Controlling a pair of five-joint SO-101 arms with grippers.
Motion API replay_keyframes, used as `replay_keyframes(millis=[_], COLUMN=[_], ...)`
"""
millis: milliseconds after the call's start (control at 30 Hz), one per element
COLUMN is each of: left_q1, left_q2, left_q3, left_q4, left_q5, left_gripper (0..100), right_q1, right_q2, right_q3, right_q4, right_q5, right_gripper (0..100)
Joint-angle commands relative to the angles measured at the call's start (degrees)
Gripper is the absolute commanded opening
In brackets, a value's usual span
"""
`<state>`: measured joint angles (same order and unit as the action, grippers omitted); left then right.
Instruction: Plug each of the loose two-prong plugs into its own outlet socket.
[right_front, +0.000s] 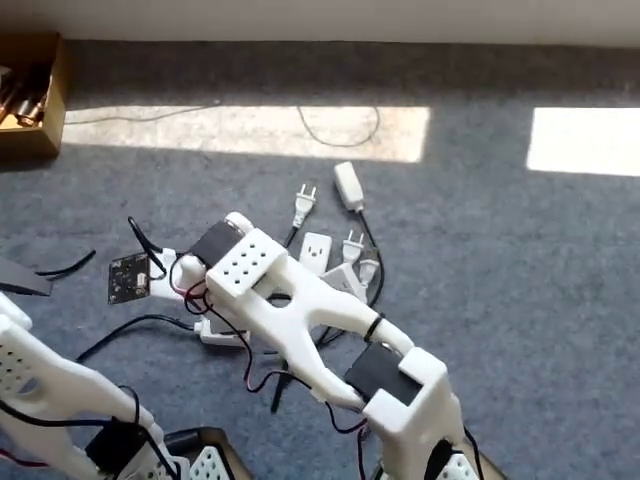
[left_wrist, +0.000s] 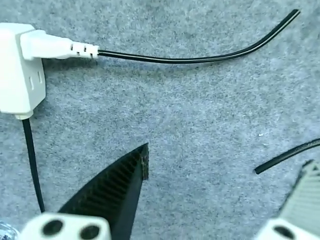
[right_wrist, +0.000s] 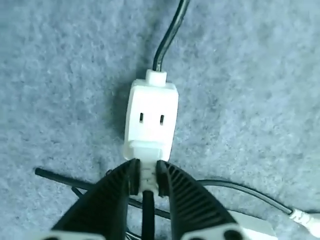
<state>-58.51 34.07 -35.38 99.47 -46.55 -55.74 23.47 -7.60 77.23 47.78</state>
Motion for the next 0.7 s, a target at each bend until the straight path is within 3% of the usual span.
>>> replay_keyframes(millis=[0, 100, 333, 433, 533, 667], left_q1=[0.0, 0.0, 0.7, 1.8, 2.9, 4.8], left_q2=[-0.4, -0.3, -0.3, -0.3, -0.4, -0.8], left_q3=[-2.2, -2.2, -2.2, -2.0, -2.0, -2.2], left_q4=[0.5, 0.5, 0.6, 0.9, 1.0, 1.1], left_q5=[-0.4, -0.4, -0.4, -0.3, -0.3, -0.2], left_gripper=[44, 43, 43, 43, 43, 43], right_q1=[1.7, 1.5, 0.2, -1.2, -0.8, 6.3], right_q2=[-0.3, -1.3, -2.7, -2.8, -4.5, -9.0], right_q3=[1.8, -2.8, -23.3, -34.9, -43.8, -48.5], right_q4=[-3.1, -0.2, 16.5, 24.0, 24.0, 23.9], right_q5=[-3.3, -6.3, -7.2, -8.3, -14.8, -25.5], right_gripper=[0.7, 6.3, 35.1, 36.1, 36.1, 36.1])
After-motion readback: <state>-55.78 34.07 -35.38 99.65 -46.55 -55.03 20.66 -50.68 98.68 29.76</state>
